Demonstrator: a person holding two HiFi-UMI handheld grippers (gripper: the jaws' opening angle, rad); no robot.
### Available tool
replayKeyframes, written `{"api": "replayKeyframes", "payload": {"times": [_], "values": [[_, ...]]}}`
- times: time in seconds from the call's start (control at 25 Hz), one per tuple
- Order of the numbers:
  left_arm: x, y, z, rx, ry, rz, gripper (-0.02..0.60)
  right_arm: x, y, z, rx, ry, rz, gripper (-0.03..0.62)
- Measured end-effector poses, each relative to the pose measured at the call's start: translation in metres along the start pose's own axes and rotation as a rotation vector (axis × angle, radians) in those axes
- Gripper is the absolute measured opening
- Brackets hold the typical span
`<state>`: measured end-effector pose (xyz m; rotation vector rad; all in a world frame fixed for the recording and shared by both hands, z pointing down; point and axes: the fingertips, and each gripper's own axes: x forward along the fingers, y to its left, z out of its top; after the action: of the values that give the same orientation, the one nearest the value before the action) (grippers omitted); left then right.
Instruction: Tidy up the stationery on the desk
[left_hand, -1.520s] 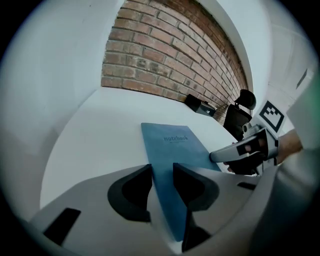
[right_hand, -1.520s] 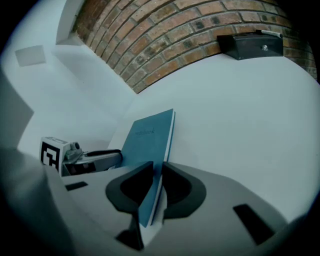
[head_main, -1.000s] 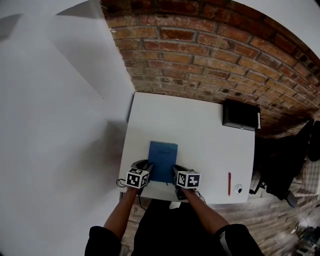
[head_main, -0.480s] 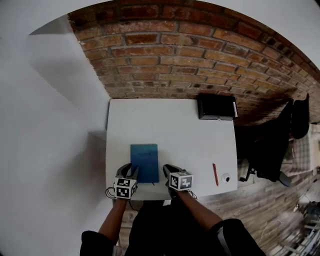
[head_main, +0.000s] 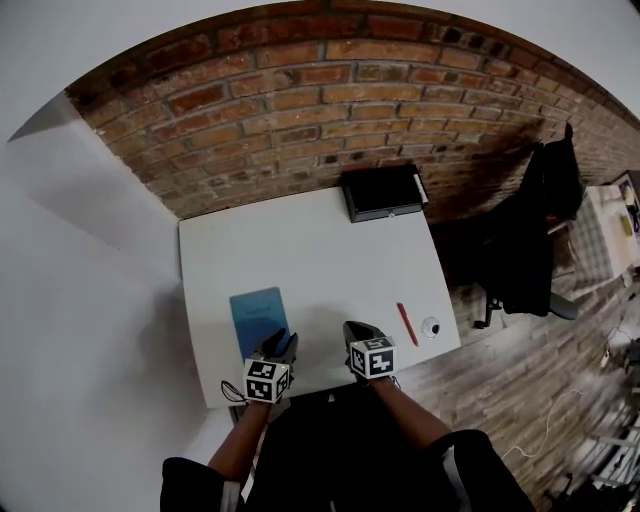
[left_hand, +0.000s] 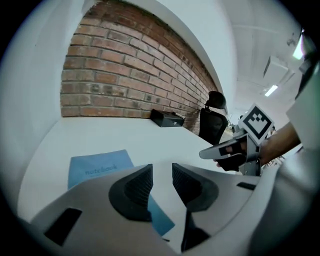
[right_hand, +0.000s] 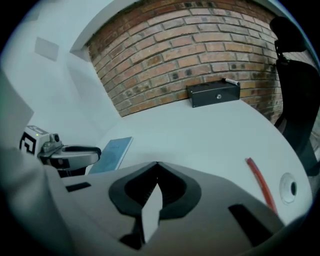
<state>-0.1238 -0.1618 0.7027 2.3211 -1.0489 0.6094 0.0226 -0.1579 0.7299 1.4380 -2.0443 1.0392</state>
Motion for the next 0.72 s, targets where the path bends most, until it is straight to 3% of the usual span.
{"api": "replayKeyframes", "payload": {"times": [0.24,0.44,0.72], "values": [[0.024,-0.056,0.005,0.014,0.008,-0.036,0.133,-0.042,-0.045,0.0,-0.076,-0.045,-0.033,0.023],[0.032,-0.095,0.0,-0.024,0.022,-0.048,0.121,-0.07,-0.075,-0.005,-0.157,-0.053,-0.041,0.026],[0.034,-0.135,-0.006,-0.032,0.015,-0.024,0.12,-0.096,-0.134,-0.015,-0.128,-0.07,-0.074,0.031]]}}
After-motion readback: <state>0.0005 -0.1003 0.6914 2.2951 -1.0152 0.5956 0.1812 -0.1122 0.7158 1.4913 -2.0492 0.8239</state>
